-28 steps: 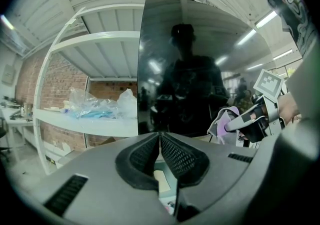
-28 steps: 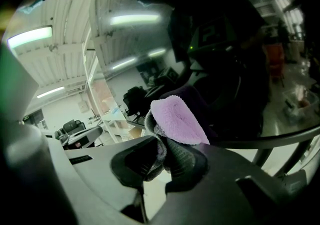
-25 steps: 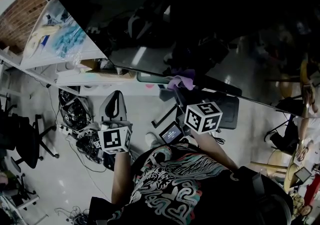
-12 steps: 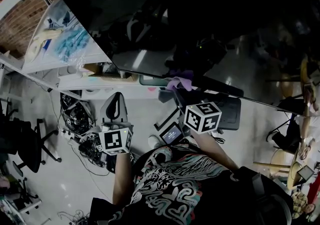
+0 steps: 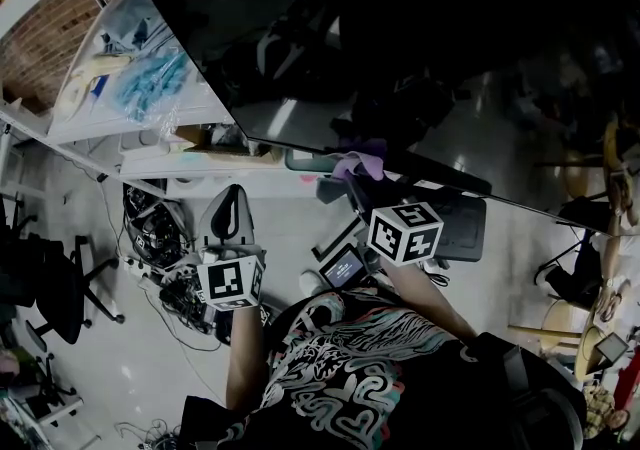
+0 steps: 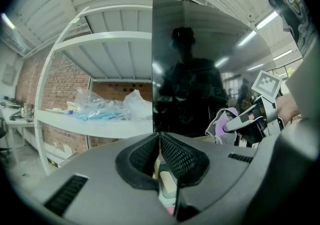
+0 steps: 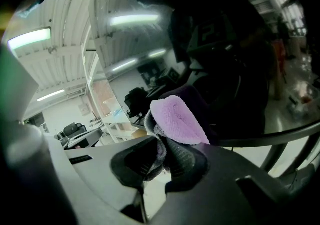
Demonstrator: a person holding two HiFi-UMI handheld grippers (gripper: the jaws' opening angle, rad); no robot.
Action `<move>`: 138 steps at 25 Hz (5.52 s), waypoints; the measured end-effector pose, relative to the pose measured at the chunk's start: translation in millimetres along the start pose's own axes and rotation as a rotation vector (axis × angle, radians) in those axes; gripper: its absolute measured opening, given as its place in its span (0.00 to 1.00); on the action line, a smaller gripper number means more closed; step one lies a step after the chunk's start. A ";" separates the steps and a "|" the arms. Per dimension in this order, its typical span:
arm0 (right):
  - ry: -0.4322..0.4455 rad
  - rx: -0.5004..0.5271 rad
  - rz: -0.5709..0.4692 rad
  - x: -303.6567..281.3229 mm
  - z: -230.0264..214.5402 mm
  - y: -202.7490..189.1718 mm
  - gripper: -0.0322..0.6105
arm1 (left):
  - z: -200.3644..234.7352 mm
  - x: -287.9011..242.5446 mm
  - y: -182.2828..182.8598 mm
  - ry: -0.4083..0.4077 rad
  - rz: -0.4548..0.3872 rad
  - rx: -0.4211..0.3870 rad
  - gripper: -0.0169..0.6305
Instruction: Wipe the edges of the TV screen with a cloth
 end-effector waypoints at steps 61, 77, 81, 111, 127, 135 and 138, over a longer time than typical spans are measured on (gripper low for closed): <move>0.093 -0.003 0.011 -68.1 44.9 -0.2 0.16 | 51.3 13.5 -5.7 0.075 0.005 0.000 0.07; 0.121 -0.014 0.014 -86.6 56.5 -0.3 0.16 | 63.5 18.1 -6.2 0.106 0.014 0.001 0.07; 0.127 -0.015 0.014 -92.0 59.6 -0.3 0.16 | 66.4 20.0 -7.3 0.108 0.007 0.006 0.07; 0.194 -0.023 0.035 -128.1 82.5 -1.2 0.16 | 86.9 35.4 -11.4 0.172 0.015 0.021 0.07; 0.245 0.013 0.060 -151.6 101.0 -5.2 0.16 | 91.9 50.5 -9.0 0.189 0.017 0.011 0.07; 0.263 0.154 0.075 -145.3 115.7 -14.9 0.16 | 89.8 55.7 -8.3 0.175 0.013 0.011 0.07; 0.275 0.213 0.083 -132.9 121.4 -21.4 0.16 | 83.5 52.2 -10.8 0.148 -0.012 0.041 0.07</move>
Point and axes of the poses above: the fingertips, and each gripper's own axes: x backward along the fingers, z to its left, y out of its top, the point moved 2 cm from there along x, backward along the fingers, and after that the axes turned 10 degrees about y, right-handed, at the moved point
